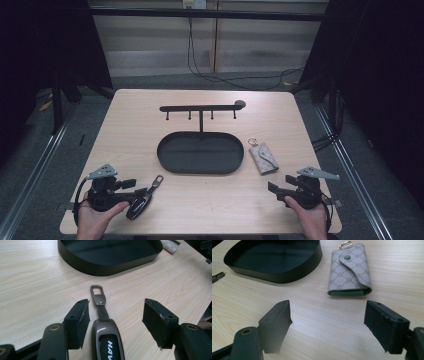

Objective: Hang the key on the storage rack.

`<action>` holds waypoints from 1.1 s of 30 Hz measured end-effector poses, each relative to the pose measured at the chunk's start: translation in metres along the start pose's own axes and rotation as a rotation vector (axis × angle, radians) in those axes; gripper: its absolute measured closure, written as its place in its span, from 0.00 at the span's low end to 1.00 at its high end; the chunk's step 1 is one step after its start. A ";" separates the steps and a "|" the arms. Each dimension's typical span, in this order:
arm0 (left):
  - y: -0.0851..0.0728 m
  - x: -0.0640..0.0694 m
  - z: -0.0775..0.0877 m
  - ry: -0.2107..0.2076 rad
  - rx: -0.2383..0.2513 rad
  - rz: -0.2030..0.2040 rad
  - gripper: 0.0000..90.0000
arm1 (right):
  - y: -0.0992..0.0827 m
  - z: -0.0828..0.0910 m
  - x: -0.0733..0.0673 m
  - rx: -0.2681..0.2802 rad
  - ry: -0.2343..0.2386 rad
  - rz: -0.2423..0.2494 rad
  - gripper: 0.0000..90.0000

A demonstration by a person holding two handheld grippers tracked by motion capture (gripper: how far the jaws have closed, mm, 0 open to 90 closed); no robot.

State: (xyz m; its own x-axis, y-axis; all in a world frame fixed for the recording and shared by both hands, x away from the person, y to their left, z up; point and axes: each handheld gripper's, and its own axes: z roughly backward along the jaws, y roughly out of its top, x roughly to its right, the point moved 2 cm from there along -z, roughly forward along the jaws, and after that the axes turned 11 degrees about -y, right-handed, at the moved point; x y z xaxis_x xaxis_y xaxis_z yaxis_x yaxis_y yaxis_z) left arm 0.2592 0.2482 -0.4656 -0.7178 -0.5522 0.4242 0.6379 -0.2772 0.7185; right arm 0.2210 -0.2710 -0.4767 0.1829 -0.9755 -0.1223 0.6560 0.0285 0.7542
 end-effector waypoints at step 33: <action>0.043 0.004 -0.012 0.031 -0.212 -0.014 0.40 | -0.001 -0.002 -0.004 -0.007 0.022 0.043 0.20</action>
State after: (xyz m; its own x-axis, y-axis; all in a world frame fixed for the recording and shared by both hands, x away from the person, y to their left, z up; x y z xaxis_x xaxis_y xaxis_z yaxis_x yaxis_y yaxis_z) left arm 0.2872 0.2250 -0.4394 -0.7201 -0.5700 0.3957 0.6747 -0.4421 0.5910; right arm 0.2211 -0.2666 -0.4777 0.2267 -0.9684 -0.1042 0.6526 0.0717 0.7543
